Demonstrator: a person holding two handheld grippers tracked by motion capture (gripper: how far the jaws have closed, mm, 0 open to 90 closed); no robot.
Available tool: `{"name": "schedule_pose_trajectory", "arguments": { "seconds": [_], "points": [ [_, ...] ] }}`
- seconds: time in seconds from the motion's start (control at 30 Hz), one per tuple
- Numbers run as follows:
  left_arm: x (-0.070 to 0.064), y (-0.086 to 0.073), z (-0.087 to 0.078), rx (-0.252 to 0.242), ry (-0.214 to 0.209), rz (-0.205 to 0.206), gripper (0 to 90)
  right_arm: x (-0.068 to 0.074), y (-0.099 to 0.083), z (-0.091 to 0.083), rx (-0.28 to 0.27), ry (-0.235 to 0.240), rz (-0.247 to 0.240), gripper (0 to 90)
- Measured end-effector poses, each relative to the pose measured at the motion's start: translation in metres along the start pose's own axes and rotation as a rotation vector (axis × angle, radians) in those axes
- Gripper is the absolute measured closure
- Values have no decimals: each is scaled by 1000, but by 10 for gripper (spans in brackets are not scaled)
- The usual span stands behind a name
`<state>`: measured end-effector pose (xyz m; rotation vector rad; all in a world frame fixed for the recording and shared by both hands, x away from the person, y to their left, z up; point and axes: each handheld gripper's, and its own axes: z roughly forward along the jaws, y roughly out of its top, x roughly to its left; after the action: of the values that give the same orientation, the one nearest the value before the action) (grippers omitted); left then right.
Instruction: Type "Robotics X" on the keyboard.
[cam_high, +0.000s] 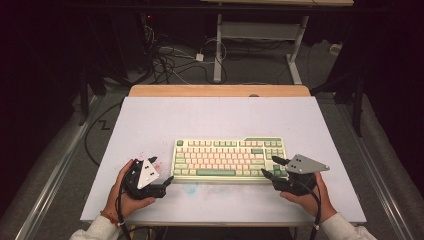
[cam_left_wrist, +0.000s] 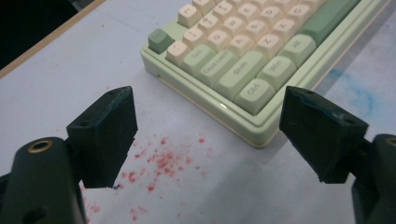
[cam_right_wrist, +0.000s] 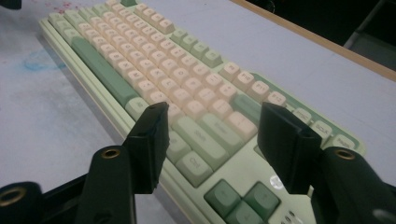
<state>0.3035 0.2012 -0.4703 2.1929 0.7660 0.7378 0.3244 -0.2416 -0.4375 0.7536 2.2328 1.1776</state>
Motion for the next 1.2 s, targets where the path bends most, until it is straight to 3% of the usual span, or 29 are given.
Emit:
{"name": "schedule_pose_trajectory", "arguments": {
  "seconds": [0.23, 0.53, 0.67, 1.0, 1.2],
  "points": [
    [-2, -4, -3, 16, -4, -6, 182, 2, 17, 24, 43, 13, -10, 616],
    [-6, -5, 0, 19, -17, -23, 183, 3, 38, 51, 75, 86, -27, 852],
    [-6, -6, 1, 27, -24, -20, 182, 3, 45, 65, 99, 98, -38, 895],
    [-5, -8, 1, 24, -46, -32, 183, 19, 60, 102, 151, 118, -78, 900],
    [-4, -10, 3, 37, -52, -34, 183, 22, 62, 116, 191, 117, -92, 900]
  ]
}}
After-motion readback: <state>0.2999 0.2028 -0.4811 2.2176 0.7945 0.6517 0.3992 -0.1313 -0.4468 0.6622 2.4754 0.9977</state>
